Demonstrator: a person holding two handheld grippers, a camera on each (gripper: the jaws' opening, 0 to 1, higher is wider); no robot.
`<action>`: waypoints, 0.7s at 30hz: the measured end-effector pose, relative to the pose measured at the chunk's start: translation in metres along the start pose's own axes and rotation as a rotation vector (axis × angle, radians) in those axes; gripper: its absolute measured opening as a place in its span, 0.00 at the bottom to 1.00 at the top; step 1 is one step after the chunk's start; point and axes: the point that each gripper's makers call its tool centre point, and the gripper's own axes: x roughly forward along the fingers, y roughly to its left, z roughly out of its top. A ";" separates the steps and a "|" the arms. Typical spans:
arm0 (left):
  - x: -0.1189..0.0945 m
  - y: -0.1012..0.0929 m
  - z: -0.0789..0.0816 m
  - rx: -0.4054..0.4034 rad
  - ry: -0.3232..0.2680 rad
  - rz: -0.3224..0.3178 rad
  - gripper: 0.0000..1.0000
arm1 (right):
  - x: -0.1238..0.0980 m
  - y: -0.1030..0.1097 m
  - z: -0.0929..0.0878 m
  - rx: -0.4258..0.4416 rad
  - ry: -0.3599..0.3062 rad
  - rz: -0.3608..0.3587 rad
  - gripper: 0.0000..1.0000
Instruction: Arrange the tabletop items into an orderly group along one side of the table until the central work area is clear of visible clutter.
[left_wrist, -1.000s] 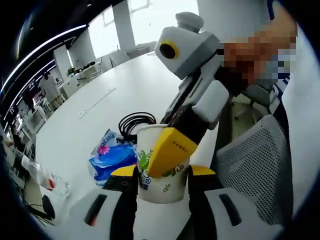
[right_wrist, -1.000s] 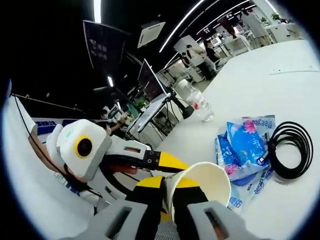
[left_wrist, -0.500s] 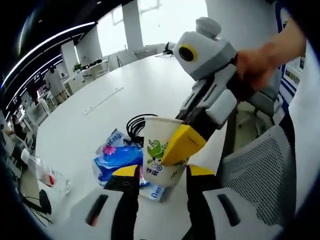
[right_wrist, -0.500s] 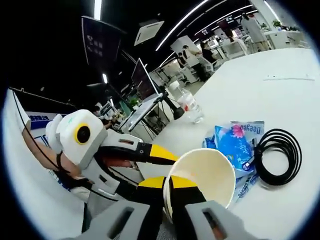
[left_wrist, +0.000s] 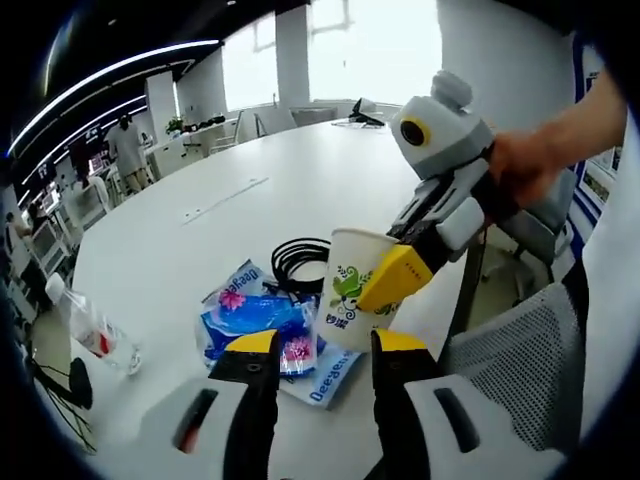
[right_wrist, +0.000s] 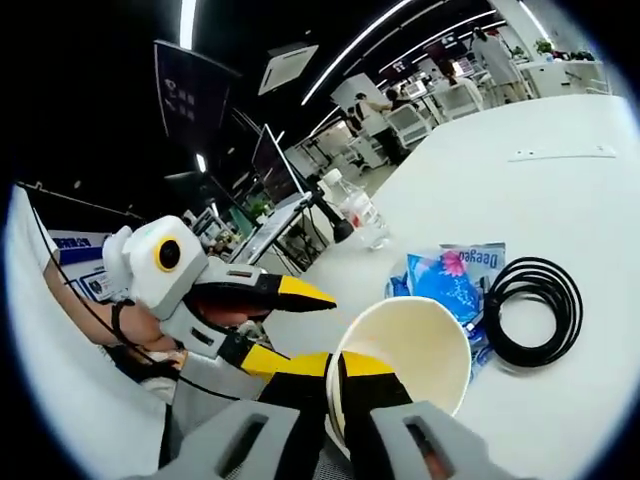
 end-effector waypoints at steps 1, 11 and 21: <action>-0.001 0.002 0.000 -0.010 -0.004 0.003 0.35 | -0.001 -0.001 0.000 0.003 -0.001 -0.002 0.00; -0.006 0.018 0.000 -0.085 -0.028 0.031 0.35 | -0.006 -0.006 -0.004 0.017 -0.001 -0.013 0.00; -0.012 0.030 -0.004 -0.131 -0.038 0.064 0.35 | -0.007 -0.008 -0.004 0.020 0.003 -0.014 0.00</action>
